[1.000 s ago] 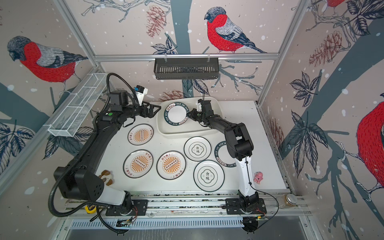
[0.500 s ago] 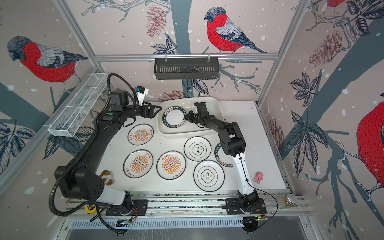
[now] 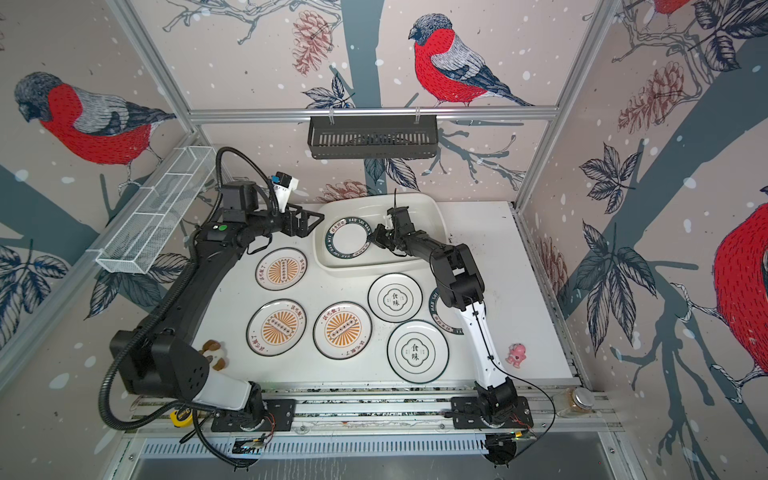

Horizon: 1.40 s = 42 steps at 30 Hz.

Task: Place the plates into the plastic bin on the countertop
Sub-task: 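Lower the plate into the white bin with the right gripper, then open the right gripper and withdraw it from the bin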

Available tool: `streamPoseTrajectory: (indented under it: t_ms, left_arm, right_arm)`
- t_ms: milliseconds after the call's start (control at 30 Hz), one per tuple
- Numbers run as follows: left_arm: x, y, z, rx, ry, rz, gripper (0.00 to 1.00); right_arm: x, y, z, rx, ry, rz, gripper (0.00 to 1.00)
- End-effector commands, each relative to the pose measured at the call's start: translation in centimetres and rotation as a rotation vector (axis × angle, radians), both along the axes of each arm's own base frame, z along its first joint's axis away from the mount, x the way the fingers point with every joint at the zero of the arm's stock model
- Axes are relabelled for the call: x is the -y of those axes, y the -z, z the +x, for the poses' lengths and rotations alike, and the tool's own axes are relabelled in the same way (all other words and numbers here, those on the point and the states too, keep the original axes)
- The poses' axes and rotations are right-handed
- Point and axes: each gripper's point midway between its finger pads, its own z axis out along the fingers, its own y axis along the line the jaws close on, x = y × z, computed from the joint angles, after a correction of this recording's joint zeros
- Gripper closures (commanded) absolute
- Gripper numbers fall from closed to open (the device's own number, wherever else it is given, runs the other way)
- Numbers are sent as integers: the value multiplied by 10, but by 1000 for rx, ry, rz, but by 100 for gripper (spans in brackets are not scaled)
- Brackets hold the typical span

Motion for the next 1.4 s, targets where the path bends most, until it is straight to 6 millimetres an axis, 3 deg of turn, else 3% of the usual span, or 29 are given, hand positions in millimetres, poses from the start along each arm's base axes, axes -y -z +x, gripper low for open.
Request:
streamPoseTrajectory:
  t_ms: [0, 700, 867, 1100, 1367]
  left_arm:
    - [4, -2, -1, 14, 31, -6, 4]
    - [3, -7, -3, 27, 32, 0, 4]
    - [3, -8, -3, 29, 31, 4, 4]
    - [1, -10, -4, 31, 26, 17, 4]
    - [1, -13, -4, 33, 24, 19, 3]
  right_arm:
    - [-5, -4, 1, -4, -18, 21, 92]
    - [2, 7, 5, -31, -11, -10, 68]
    - [19, -12, 15, 25, 41, -76, 54]
    - [39, -57, 20, 116, 63, -113, 54]
    - [55, -93, -4, 154, 49, -89, 54]
